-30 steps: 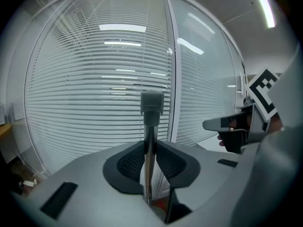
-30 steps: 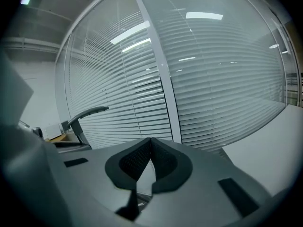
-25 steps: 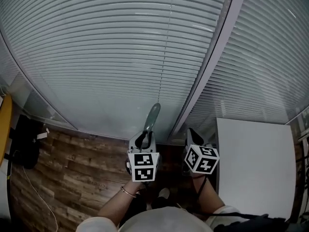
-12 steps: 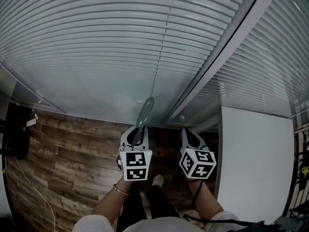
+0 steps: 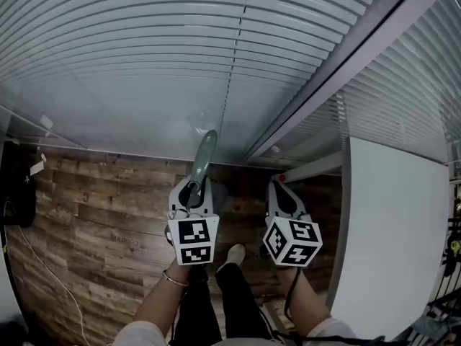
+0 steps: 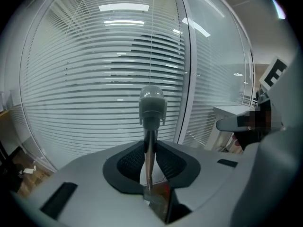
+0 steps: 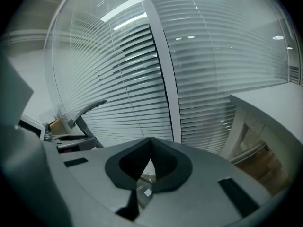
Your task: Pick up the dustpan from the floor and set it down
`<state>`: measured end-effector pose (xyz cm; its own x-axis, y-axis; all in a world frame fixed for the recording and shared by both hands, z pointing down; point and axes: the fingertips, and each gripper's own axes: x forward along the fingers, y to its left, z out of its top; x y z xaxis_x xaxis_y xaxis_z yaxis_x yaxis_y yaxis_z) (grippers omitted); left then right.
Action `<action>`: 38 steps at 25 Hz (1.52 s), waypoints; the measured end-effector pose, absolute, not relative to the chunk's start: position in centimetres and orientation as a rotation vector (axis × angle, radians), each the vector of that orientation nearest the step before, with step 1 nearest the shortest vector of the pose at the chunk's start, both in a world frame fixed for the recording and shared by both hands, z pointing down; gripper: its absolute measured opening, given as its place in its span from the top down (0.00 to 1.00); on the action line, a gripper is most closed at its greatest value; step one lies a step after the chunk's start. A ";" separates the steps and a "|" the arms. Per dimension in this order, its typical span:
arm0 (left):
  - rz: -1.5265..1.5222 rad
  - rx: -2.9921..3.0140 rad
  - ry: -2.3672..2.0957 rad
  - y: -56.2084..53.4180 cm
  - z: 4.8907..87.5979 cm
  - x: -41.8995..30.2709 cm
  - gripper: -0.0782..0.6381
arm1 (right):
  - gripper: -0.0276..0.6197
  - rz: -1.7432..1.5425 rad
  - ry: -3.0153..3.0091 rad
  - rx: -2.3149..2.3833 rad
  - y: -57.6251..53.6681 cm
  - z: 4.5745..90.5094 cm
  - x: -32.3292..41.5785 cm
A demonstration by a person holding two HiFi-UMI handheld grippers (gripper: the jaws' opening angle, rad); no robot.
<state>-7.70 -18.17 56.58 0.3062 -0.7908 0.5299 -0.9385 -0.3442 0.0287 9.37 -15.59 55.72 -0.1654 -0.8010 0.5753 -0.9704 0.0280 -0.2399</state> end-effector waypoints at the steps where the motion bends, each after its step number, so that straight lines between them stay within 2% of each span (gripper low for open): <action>1: 0.623 2.241 -1.557 -18.1 57.3 -7.8 0.77 | 0.91 0.873 -2.020 1.823 -15.4 56.4 9.4; 14: 0.670 2.172 -1.578 -18.2 64.8 -8.8 0.77 | 0.91 0.965 -1.972 1.819 -13.9 62.3 10.0; 38: 0.691 2.174 -1.566 -21.8 67.2 -6.5 0.77 | 0.91 1.025 -1.895 1.850 -13.8 64.7 12.2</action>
<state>-6.53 -21.80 67.22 0.2609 -0.7673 0.5859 -0.9500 -0.3121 0.0143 12.21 -13.82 64.69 -0.1250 -0.7424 0.6582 -0.9572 -0.0844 -0.2770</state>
